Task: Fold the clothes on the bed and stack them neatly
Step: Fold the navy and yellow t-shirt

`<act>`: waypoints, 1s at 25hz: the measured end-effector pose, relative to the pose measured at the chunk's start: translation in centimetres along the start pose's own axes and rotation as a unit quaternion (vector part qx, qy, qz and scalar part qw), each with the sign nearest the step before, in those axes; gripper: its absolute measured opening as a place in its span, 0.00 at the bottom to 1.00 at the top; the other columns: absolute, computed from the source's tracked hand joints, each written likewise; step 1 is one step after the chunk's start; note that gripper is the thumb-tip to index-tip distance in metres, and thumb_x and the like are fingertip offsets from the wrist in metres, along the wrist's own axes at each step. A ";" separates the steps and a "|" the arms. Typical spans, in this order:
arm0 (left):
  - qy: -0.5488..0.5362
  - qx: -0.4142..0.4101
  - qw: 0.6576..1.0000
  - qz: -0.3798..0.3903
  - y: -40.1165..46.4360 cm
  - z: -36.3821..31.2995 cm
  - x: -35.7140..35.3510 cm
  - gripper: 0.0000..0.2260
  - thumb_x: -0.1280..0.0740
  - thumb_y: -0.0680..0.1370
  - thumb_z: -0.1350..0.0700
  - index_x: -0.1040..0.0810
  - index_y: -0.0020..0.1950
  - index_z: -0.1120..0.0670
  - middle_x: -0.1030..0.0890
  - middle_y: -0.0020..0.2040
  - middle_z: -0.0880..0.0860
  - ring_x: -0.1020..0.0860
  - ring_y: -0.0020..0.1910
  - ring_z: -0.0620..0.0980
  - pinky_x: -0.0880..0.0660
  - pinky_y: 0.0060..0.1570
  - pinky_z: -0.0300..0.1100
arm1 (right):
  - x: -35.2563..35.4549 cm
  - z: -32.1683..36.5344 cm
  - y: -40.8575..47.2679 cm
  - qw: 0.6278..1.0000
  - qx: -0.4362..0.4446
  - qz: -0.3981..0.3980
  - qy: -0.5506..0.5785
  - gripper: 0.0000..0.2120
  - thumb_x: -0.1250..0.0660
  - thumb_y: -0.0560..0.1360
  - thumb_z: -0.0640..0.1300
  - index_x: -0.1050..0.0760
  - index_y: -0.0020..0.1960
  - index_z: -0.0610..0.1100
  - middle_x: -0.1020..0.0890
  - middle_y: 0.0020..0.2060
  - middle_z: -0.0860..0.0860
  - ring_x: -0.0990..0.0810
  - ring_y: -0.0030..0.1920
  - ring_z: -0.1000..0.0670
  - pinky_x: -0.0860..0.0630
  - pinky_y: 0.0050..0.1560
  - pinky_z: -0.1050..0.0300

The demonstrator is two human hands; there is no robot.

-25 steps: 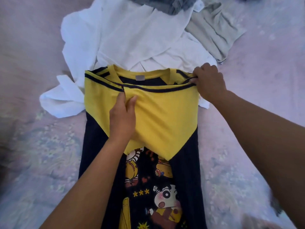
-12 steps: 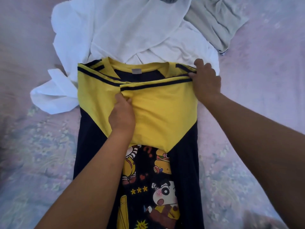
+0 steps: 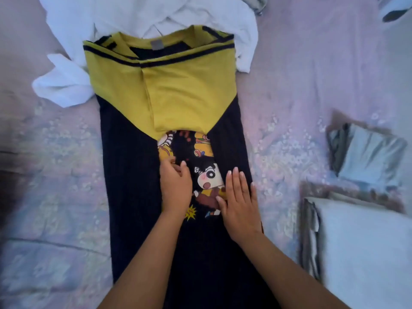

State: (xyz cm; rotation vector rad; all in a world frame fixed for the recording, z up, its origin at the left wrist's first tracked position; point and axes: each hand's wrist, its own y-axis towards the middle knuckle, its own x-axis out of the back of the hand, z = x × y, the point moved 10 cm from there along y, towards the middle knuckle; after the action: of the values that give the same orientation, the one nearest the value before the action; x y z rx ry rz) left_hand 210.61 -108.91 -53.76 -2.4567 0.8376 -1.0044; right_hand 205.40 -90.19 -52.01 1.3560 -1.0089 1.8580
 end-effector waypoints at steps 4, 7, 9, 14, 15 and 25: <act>-0.059 0.069 0.990 0.111 -6.1 3.5 -4.7 0.10 0.36 0.84 0.55 0.23 0.58 0.61 0.19 0.48 0.59 0.18 0.39 0.53 0.19 0.41 0.44 | 0.2 -1.6 -9.1 0.997 -0.069 -0.014 -0.022 0.26 0.42 0.79 0.49 0.29 0.72 0.35 0.25 0.70 0.39 0.24 0.69 0.42 0.25 0.65 0.43; -0.075 0.142 0.964 0.210 -9.8 5.2 -8.4 0.10 0.35 0.83 0.53 0.24 0.54 0.60 0.19 0.48 0.60 0.19 0.39 0.50 0.19 0.37 0.39 | 0.0 -4.0 -15.1 0.986 -0.167 -0.002 0.028 0.26 0.28 0.75 0.44 0.27 0.69 0.32 0.20 0.62 0.35 0.18 0.57 0.36 0.20 0.52 0.41; -0.055 0.163 0.953 0.251 -11.6 6.0 -9.7 0.11 0.33 0.83 0.52 0.23 0.54 0.60 0.19 0.49 0.60 0.19 0.41 0.51 0.20 0.36 0.40 | -0.8 -5.9 -17.9 0.969 -0.229 0.032 0.087 0.27 0.24 0.73 0.41 0.27 0.66 0.31 0.18 0.56 0.34 0.18 0.51 0.34 0.20 0.47 0.41; 0.021 0.089 0.965 0.244 -16.2 7.4 -9.5 0.13 0.32 0.82 0.52 0.23 0.57 0.62 0.22 0.50 0.60 0.22 0.43 0.54 0.19 0.35 0.43 | 0.4 -9.3 -21.7 0.955 -0.241 -0.010 0.173 0.08 0.30 0.76 0.33 0.23 0.54 0.33 0.19 0.48 0.34 0.20 0.49 0.33 0.24 0.49 0.39; 0.053 0.049 0.977 0.202 -16.8 7.2 -8.5 0.11 0.32 0.82 0.52 0.23 0.55 0.60 0.21 0.50 0.59 0.21 0.45 0.55 0.19 0.37 0.45 | 1.6 -8.8 -21.9 0.963 -0.202 -0.048 0.173 0.08 0.30 0.73 0.30 0.23 0.52 0.34 0.19 0.45 0.35 0.20 0.45 0.34 0.24 0.45 0.42; -0.073 0.138 0.943 0.294 -24.0 10.5 -8.8 0.13 0.34 0.83 0.48 0.19 0.56 0.58 0.17 0.55 0.56 0.18 0.53 0.54 0.19 0.50 0.50 | 1.5 -5.4 -25.1 0.929 -0.104 -0.057 0.350 0.11 0.36 0.79 0.29 0.24 0.60 0.33 0.21 0.51 0.38 0.23 0.51 0.40 0.24 0.51 0.49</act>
State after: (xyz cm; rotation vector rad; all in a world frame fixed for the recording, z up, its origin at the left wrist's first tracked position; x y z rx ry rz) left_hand 222.50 -83.98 -52.97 -1.8423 1.1876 -0.6535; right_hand 223.13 -72.59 -46.05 0.5305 -0.6968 1.8639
